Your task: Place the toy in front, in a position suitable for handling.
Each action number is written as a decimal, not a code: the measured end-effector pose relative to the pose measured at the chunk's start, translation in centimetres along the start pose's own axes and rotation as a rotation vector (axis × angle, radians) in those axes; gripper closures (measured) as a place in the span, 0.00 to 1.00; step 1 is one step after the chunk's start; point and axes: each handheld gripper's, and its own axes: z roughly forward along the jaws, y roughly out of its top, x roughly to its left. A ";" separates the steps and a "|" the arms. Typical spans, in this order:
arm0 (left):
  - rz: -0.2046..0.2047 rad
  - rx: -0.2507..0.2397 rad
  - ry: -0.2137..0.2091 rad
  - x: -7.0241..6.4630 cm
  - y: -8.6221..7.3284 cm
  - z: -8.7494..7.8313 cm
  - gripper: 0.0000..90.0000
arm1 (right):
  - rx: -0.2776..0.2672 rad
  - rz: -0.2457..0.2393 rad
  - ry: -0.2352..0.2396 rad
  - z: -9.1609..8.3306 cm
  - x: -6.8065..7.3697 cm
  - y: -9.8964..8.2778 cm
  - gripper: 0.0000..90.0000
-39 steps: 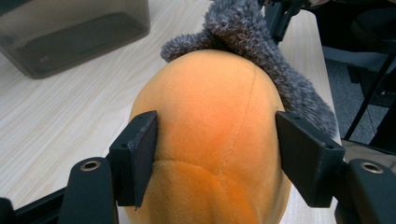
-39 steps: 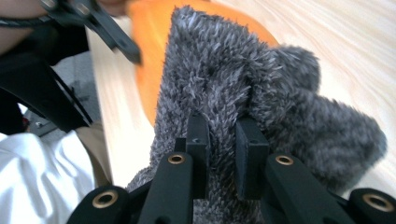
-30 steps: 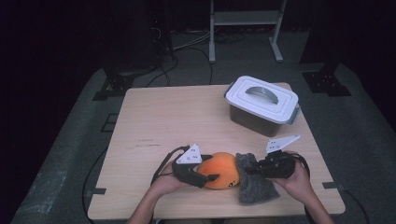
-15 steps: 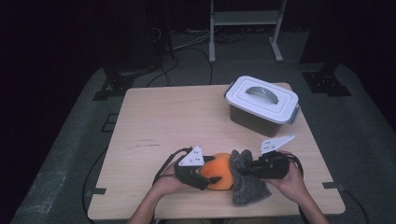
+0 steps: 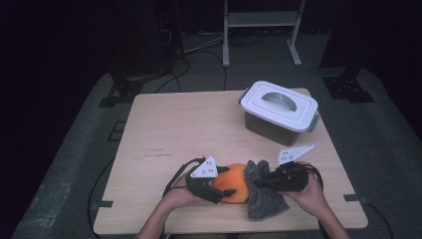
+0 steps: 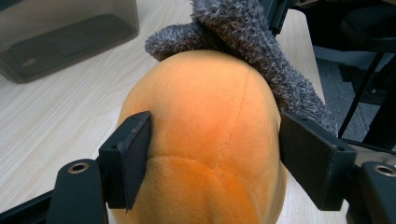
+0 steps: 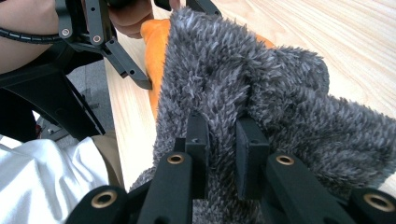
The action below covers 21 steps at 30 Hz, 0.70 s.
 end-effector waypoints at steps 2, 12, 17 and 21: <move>0.001 -0.001 -0.001 0.0 0.0 0.0 0.30 | 0.001 0.002 0.002 0.0 0.0 0.0 0.86; 0.013 0.012 -0.015 -0.1 -0.1 -0.2 0.31 | 0.002 -0.019 -0.012 -0.5 0.5 0.3 0.86; 0.013 0.018 -0.020 0.0 -0.2 -0.5 0.31 | -0.024 -0.028 -0.018 -1.0 0.8 0.8 0.86; 0.012 0.016 -0.023 0.0 -0.4 -0.6 0.31 | 0.008 -0.021 -0.014 -0.2 0.6 0.3 0.86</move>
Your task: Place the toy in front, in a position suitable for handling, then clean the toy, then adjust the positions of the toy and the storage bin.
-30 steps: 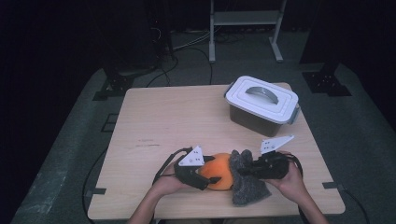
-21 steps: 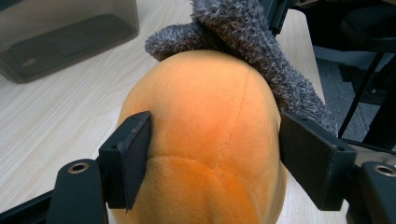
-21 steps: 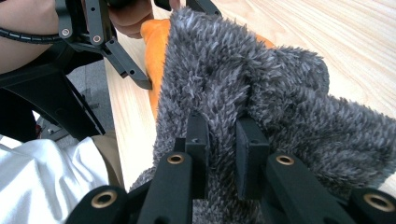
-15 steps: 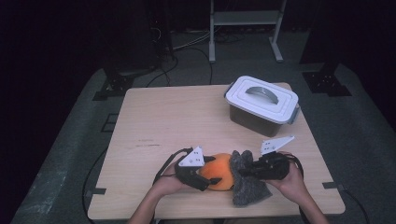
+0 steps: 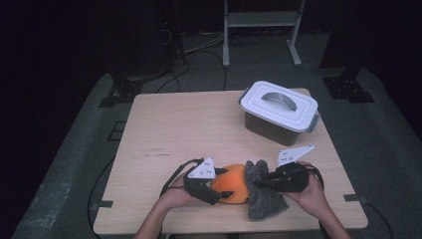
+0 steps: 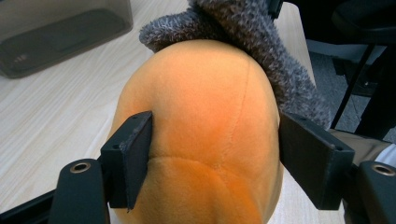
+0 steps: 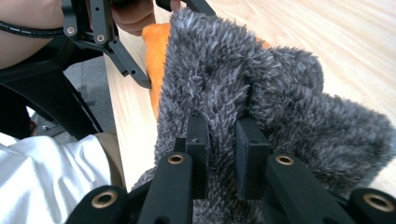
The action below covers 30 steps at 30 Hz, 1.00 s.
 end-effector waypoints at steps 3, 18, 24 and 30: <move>-0.004 -0.002 0.003 -0.1 -0.1 -0.1 0.31 | -0.006 0.005 0.006 -0.1 -0.1 -0.1 0.86; 0.001 0.004 0.001 0.0 -0.3 -0.4 0.33 | -0.010 -0.019 -0.006 -0.1 0.6 0.5 0.86; 0.021 0.019 -0.003 0.2 -0.7 -0.9 0.38 | -0.003 0.026 0.025 0.5 -0.8 -0.8 0.86; -0.006 0.017 -0.019 0.7 -1.3 -1.6 0.39 | 0.031 0.059 0.011 0.4 -1.6 -1.9 0.86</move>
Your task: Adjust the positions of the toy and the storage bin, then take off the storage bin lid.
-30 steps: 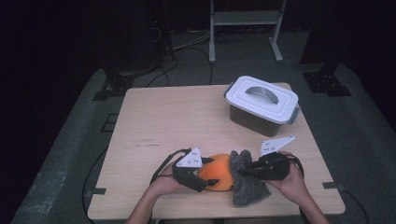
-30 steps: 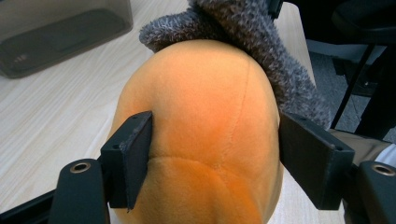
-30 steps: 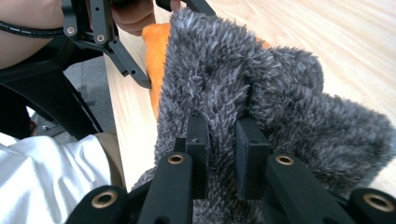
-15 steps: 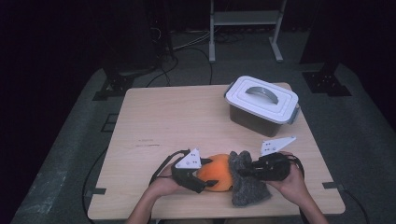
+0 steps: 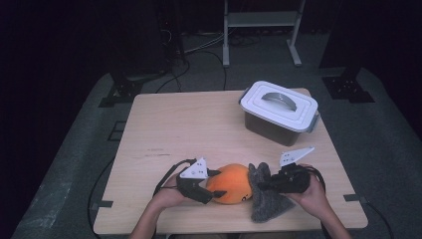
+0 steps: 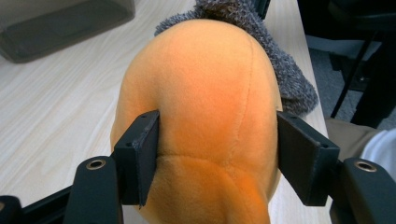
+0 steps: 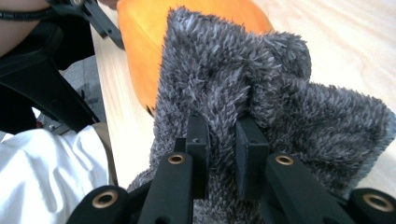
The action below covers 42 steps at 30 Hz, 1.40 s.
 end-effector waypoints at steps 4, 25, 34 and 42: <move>-0.001 0.012 -0.021 0.1 -0.1 -0.3 0.39 | 0.018 0.005 0.015 0.3 -0.2 -0.1 0.86; 0.002 0.028 0.023 -0.9 1.4 0.9 0.46 | -0.008 -0.049 0.025 -0.4 1.6 2.0 0.86; 0.028 0.028 0.012 -1.2 1.6 0.9 0.44 | -0.017 -0.067 0.047 -0.1 2.2 2.8 0.87; -0.100 0.021 -0.004 -0.5 2.0 1.3 0.11 | 0.009 -0.051 0.067 0.1 2.0 2.1 0.87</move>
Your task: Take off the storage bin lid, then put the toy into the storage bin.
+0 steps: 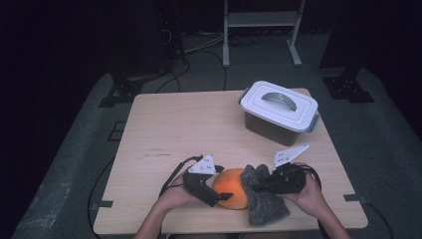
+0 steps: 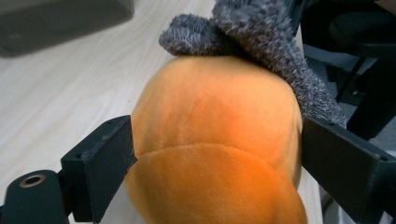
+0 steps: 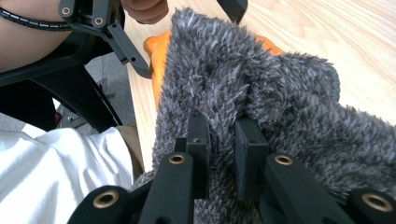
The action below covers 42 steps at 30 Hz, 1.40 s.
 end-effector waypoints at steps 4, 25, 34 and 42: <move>0.004 0.019 -0.006 0.0 -0.1 0.4 0.10 | 0.011 -0.008 -0.006 0.0 0.2 0.2 0.86; 0.054 0.026 -0.020 -1.1 0.0 1.1 0.22 | 0.012 -0.067 -0.009 0.3 1.5 1.7 0.87; 0.044 0.006 0.011 -1.1 0.6 1.3 0.45 | 0.013 -0.069 -0.015 0.5 1.6 1.5 0.87; 0.153 -0.076 0.116 -1.0 1.0 0.9 0.51 | -0.029 -0.068 -0.078 -0.2 1.2 1.8 0.87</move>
